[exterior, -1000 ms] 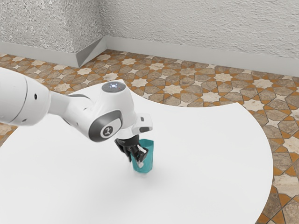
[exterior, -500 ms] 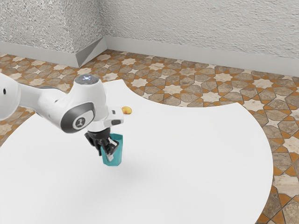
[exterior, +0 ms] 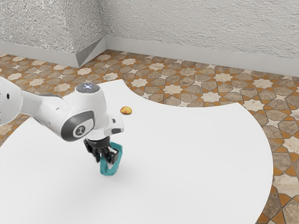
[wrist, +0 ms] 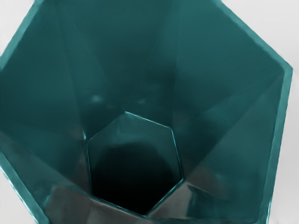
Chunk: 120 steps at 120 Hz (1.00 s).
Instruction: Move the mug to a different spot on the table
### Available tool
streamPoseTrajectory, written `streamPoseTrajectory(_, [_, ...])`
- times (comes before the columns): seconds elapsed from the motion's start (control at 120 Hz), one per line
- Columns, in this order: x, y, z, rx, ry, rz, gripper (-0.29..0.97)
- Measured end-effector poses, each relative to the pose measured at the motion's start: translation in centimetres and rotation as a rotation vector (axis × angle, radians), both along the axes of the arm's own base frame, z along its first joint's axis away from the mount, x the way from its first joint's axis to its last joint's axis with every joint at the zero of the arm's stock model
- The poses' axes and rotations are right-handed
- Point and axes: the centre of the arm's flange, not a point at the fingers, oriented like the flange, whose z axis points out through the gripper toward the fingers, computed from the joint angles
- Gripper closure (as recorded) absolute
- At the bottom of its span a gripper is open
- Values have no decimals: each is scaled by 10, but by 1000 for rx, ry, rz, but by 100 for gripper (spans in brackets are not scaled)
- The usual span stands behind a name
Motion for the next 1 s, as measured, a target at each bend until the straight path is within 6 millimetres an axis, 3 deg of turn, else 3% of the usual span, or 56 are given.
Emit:
streamPoseTrajectory(0.167, [-2,-22,0,-6,-2,-56,15])
streamPoseTrajectory(0.358, [-1,-14,1,-8,-7,-51,6])
streamPoseTrajectory(0.658, [2,9,2,-9,-9,-21,5])
streamPoseTrajectory(1.0, [0,-2,1,-9,-6,-53,5])
